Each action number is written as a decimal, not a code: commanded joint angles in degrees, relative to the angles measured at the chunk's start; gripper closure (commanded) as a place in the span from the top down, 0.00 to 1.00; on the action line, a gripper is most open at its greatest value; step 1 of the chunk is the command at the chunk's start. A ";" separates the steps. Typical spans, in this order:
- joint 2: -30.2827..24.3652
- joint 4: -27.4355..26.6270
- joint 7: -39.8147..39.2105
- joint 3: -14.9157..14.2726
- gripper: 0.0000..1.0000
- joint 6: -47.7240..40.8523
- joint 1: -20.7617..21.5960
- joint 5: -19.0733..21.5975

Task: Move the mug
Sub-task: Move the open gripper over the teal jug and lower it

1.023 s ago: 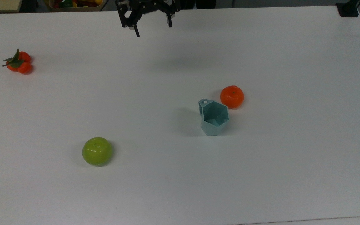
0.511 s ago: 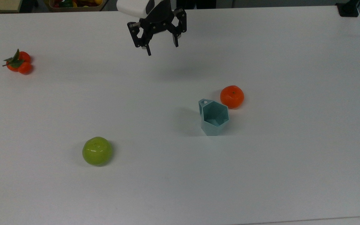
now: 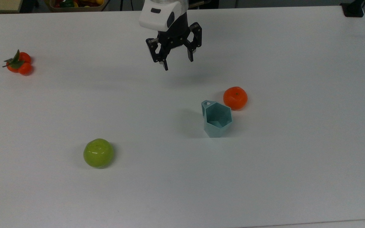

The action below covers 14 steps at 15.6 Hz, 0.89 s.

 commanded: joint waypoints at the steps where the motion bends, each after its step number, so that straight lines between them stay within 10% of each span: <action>1: 0.75 -2.65 -0.88 1.06 0.74 5.50 0.54 0.94; 14: 7.96 -2.30 -0.79 1.23 0.70 15.96 3.09 0.85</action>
